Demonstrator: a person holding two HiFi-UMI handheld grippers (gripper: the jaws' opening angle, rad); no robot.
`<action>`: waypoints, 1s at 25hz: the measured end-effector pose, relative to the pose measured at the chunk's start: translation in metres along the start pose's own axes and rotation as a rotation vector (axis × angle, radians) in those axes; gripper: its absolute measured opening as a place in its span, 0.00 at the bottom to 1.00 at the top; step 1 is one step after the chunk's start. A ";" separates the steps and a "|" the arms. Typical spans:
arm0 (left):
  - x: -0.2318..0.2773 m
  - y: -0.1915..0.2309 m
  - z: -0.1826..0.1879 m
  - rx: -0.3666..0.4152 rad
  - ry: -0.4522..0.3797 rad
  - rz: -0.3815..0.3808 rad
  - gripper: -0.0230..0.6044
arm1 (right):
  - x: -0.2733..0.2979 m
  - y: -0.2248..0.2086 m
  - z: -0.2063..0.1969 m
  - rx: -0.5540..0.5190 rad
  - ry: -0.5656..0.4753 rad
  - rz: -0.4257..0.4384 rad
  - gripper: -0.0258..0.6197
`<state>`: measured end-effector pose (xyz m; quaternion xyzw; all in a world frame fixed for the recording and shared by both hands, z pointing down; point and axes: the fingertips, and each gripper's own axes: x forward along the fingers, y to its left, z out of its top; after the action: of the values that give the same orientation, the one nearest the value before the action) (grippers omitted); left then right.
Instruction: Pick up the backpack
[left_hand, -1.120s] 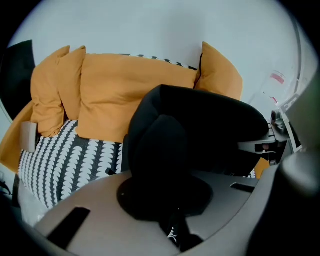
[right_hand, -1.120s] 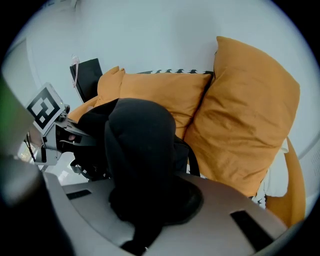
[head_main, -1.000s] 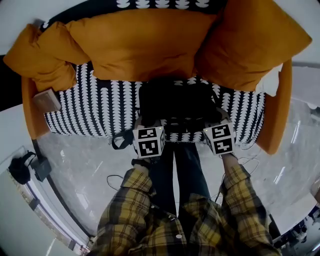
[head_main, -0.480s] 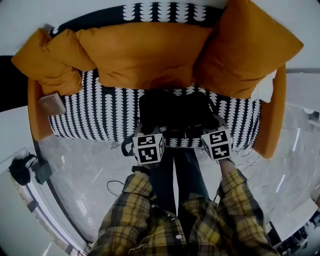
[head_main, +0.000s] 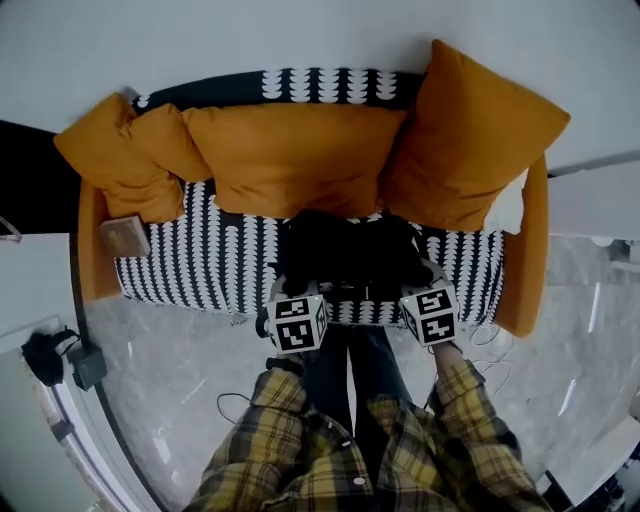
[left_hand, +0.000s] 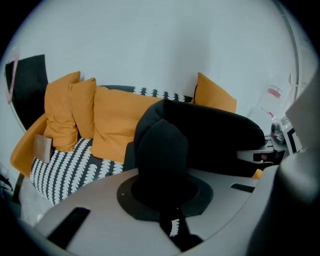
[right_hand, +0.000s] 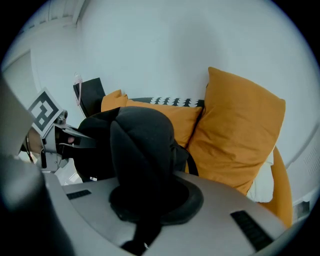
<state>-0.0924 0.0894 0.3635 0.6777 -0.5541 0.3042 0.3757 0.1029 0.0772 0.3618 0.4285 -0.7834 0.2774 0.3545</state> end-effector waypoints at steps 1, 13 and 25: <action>-0.005 -0.001 0.005 -0.001 -0.008 -0.001 0.11 | -0.005 0.001 0.004 -0.001 -0.008 -0.002 0.08; -0.066 -0.016 0.058 -0.021 -0.099 -0.045 0.11 | -0.072 0.007 0.057 0.049 -0.104 -0.037 0.08; -0.137 -0.039 0.141 0.009 -0.282 -0.094 0.11 | -0.158 0.011 0.129 0.034 -0.292 -0.090 0.08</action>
<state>-0.0828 0.0461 0.1683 0.7406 -0.5676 0.1905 0.3051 0.1123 0.0625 0.1582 0.5050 -0.8018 0.2090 0.2415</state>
